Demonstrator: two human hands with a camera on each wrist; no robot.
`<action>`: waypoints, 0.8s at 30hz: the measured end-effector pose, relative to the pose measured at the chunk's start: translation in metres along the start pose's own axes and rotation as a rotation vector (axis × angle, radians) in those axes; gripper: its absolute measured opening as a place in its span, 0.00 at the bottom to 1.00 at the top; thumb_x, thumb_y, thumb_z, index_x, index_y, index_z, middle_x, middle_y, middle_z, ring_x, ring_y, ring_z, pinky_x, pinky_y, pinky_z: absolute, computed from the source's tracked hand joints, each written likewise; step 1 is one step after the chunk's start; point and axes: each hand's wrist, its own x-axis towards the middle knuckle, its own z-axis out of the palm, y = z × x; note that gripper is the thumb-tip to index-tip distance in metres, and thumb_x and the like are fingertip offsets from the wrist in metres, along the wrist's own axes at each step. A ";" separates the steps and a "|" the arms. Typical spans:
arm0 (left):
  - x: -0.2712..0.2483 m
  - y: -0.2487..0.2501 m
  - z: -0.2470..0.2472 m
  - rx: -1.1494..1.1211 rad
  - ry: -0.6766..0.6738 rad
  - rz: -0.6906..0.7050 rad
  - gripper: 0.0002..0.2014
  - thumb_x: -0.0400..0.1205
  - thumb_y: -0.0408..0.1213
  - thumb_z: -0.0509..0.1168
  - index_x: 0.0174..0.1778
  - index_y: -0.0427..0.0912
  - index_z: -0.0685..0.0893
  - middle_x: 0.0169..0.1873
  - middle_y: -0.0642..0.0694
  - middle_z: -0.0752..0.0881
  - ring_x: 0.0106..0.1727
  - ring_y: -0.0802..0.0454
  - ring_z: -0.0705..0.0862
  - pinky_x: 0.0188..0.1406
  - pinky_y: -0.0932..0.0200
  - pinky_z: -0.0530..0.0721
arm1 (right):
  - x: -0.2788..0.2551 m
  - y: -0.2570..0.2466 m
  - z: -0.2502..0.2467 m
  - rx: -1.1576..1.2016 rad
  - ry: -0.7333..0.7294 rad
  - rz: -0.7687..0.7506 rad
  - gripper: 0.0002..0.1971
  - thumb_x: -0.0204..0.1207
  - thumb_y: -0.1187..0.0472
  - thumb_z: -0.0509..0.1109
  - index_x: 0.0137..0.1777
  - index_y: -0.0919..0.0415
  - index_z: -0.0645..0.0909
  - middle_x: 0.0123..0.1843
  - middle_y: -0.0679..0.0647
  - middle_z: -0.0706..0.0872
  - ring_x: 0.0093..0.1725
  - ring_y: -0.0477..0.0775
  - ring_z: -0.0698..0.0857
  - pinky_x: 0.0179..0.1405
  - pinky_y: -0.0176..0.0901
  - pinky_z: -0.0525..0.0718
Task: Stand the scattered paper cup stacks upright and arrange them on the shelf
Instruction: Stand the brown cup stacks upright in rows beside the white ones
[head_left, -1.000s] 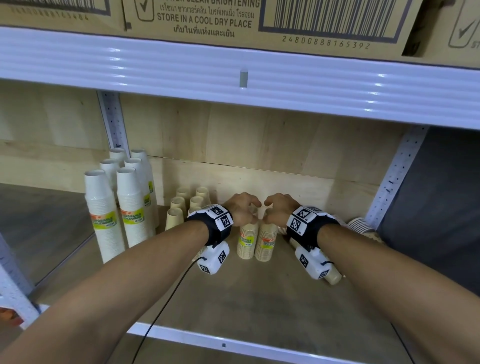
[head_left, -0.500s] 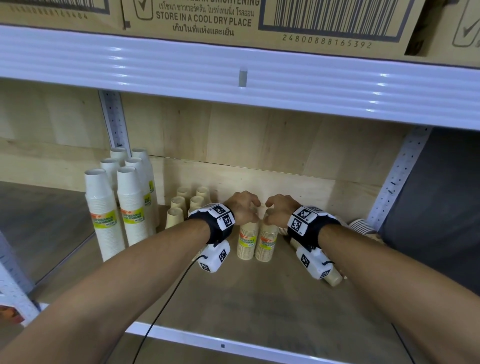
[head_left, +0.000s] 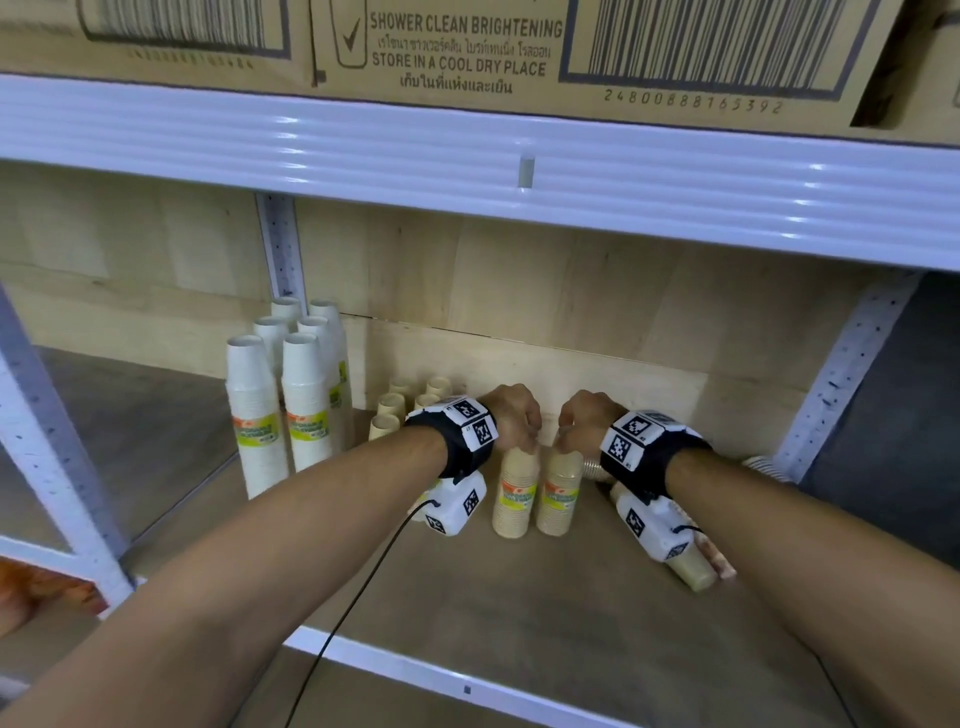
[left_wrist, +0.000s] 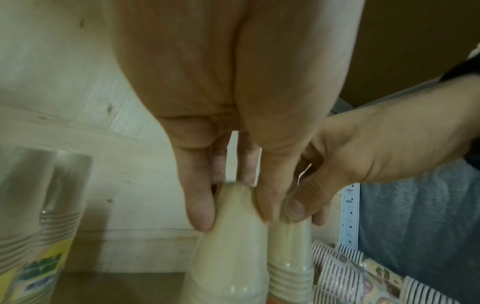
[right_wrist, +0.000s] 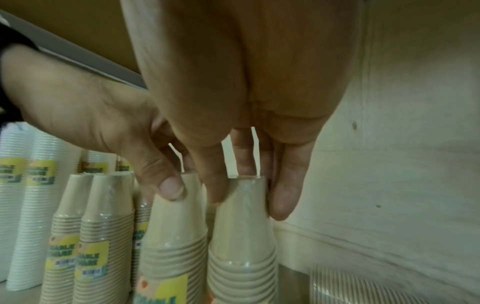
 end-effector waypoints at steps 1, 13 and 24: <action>-0.004 0.000 -0.003 0.000 -0.041 -0.026 0.18 0.75 0.37 0.77 0.61 0.40 0.86 0.52 0.45 0.85 0.45 0.48 0.84 0.36 0.61 0.83 | -0.001 -0.004 0.000 -0.009 -0.003 -0.010 0.16 0.73 0.60 0.76 0.58 0.68 0.86 0.59 0.61 0.88 0.49 0.53 0.85 0.31 0.33 0.74; -0.071 -0.031 -0.048 -0.011 -0.214 -0.222 0.21 0.74 0.28 0.77 0.64 0.33 0.85 0.58 0.35 0.88 0.44 0.41 0.89 0.55 0.46 0.88 | -0.016 -0.073 -0.007 -0.063 -0.203 -0.166 0.20 0.65 0.52 0.82 0.52 0.65 0.86 0.39 0.54 0.87 0.37 0.53 0.85 0.42 0.44 0.87; -0.113 -0.084 -0.060 0.081 -0.073 -0.306 0.19 0.73 0.29 0.77 0.61 0.34 0.86 0.54 0.40 0.88 0.48 0.46 0.85 0.51 0.49 0.89 | -0.020 -0.137 0.015 0.104 -0.177 -0.327 0.11 0.67 0.59 0.82 0.45 0.62 0.85 0.33 0.51 0.83 0.30 0.48 0.82 0.25 0.35 0.78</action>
